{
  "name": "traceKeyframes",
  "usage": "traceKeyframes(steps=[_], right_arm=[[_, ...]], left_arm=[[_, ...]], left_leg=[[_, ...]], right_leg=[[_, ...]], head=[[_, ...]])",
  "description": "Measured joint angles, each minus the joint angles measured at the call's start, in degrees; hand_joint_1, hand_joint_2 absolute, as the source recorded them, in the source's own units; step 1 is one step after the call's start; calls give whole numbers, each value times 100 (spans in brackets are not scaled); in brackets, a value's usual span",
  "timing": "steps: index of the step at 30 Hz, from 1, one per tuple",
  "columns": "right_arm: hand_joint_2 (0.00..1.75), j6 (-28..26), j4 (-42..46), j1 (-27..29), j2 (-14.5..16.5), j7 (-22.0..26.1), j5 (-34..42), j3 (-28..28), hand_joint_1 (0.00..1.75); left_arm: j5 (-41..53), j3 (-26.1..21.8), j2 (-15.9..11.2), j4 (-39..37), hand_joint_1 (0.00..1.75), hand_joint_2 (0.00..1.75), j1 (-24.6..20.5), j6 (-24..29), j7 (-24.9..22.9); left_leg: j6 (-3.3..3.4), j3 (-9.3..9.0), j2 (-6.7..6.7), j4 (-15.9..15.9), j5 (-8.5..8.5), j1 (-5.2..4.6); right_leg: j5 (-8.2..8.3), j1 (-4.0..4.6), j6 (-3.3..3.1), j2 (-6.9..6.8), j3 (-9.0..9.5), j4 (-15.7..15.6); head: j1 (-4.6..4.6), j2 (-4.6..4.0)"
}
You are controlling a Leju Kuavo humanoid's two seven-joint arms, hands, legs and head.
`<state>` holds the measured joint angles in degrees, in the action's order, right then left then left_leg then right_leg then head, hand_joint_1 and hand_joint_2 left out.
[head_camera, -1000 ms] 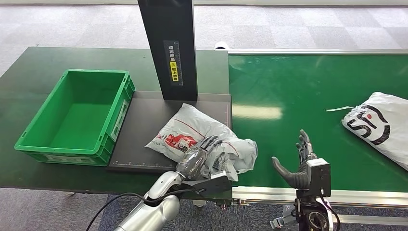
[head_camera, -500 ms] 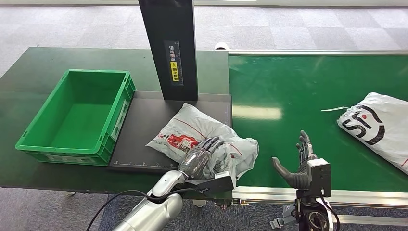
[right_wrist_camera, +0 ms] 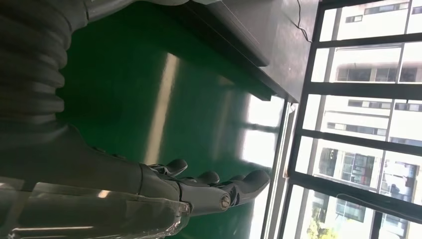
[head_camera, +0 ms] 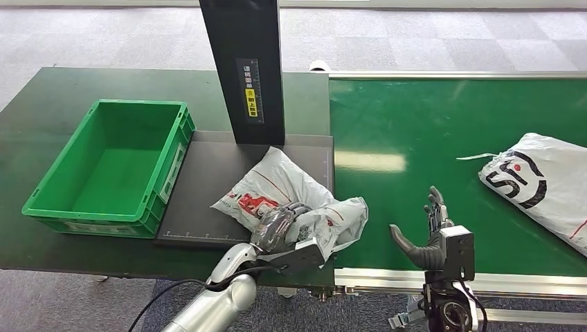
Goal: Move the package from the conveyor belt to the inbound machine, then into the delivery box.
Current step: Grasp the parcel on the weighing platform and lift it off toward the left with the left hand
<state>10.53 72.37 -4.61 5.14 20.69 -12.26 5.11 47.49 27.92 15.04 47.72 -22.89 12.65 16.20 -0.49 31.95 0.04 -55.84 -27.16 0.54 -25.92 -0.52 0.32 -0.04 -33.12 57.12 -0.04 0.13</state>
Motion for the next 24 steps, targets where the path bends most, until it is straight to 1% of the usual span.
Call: traceKeyframes(steps=[4, 7, 10, 15, 19, 24], right_arm=[[175, 1, 0, 2, 2, -4, 2, 2, 0], [175, -3, 0, 1, 3, -4, 9, 3, 0], [175, -23, 0, -1, 5, -4, 14, 3, 0], [175, -43, -9, -3, 7, -4, 34, 3, 0], [175, -48, -19, -3, 7, -1, 56, 3, 0], [175, -82, -20, -2, 3, 16, 97, 4, 0]], left_arm=[[-665, -220, -10, 467, 175, 175, 246, 12, 438], [-920, -301, -26, 762, 175, 175, 363, 14, 546], [-1126, -349, -37, 972, 175, 175, 438, 124, 682], [-1460, -405, -46, 1270, 175, 175, 524, 478, 1087], [-1480, -431, -63, 1449, 175, 175, 563, 716, 1264], [-1277, -442, -104, 1702, 175, 175, 594, 1419, 1589]], left_leg=[[0, 6, 0, 0, 0, 0], [0, 8, 0, 0, 0, 0], [0, 8, 0, 0, 0, 0], [0, 8, 0, 0, 0, 0], [0, 8, 0, 0, 0, 0], [0, 9, 0, 0, 0, 0]], right_leg=[[0, 0, 0, 1, -7, 0], [0, 0, 0, 1, -9, 0], [0, 0, 0, 1, -9, 0], [0, 0, 0, 1, -9, 0], [0, 0, 0, 1, -10, 0], [0, 0, 0, 1, -13, 0]], head=[[-1, 0], [-1, 0], [-1, 0], [-1, 0], [-1, 0], [0, 0]])
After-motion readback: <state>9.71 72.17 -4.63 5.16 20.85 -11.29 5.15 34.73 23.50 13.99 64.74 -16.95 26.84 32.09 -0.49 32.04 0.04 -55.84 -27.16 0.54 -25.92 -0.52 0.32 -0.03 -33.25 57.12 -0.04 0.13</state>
